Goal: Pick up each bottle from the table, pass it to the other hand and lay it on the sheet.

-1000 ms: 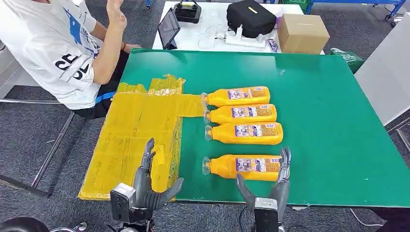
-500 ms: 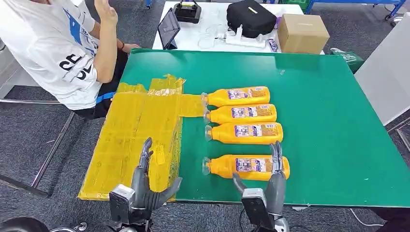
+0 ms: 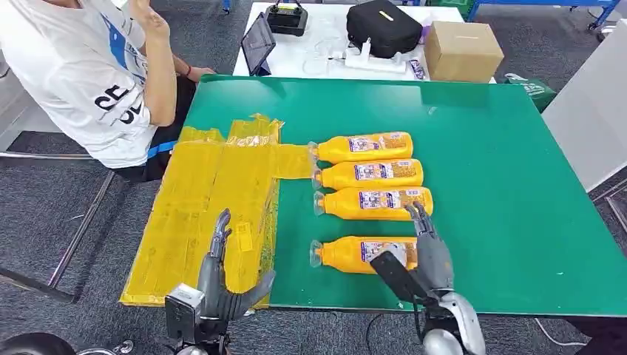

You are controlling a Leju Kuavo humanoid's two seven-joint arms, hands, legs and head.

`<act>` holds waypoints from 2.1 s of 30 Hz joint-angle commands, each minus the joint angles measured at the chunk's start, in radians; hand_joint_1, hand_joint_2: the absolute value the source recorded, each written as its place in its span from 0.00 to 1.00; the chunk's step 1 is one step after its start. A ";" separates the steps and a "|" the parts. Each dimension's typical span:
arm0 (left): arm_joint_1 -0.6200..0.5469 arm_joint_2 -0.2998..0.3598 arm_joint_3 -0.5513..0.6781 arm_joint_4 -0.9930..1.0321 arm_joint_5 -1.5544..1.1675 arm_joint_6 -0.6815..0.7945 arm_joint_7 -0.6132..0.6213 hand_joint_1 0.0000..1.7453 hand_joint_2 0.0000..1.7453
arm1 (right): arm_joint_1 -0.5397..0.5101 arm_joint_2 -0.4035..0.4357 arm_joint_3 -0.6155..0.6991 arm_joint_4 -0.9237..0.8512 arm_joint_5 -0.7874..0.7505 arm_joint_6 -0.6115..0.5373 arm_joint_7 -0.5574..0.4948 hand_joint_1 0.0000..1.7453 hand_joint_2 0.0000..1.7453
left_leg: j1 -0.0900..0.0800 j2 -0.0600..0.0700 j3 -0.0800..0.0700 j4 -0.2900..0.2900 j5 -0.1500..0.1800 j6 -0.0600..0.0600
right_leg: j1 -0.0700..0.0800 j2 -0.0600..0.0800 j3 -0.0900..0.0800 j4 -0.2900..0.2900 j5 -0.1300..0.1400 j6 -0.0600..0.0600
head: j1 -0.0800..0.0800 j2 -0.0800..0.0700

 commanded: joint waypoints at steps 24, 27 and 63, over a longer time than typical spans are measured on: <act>-0.158 -0.018 0.009 0.261 0.011 -0.084 -0.008 0.00 1.00 | -0.277 -0.407 0.341 0.296 -0.413 0.451 -0.078 0.00 1.00 | 0.000 0.001 0.002 -0.001 0.000 0.000 | 0.001 0.001 0.002 -0.001 0.000 -0.001 | -0.001 0.000; -0.165 -0.021 0.010 0.275 0.022 -0.083 -0.008 0.00 1.00 | -0.295 -0.478 0.385 0.286 -0.407 0.459 -0.022 0.00 1.00 | 0.000 0.000 0.004 0.000 -0.001 0.000 | 0.001 -0.001 0.004 -0.001 -0.001 -0.001 | -0.001 0.000; -0.148 -0.025 0.004 0.265 0.048 -0.085 0.039 0.00 1.00 | -0.250 -0.262 0.401 0.498 -0.144 0.248 0.089 0.92 1.00 | 0.005 0.007 0.018 -0.004 -0.001 -0.002 | 0.006 0.004 0.016 -0.006 0.002 -0.004 | 0.000 0.000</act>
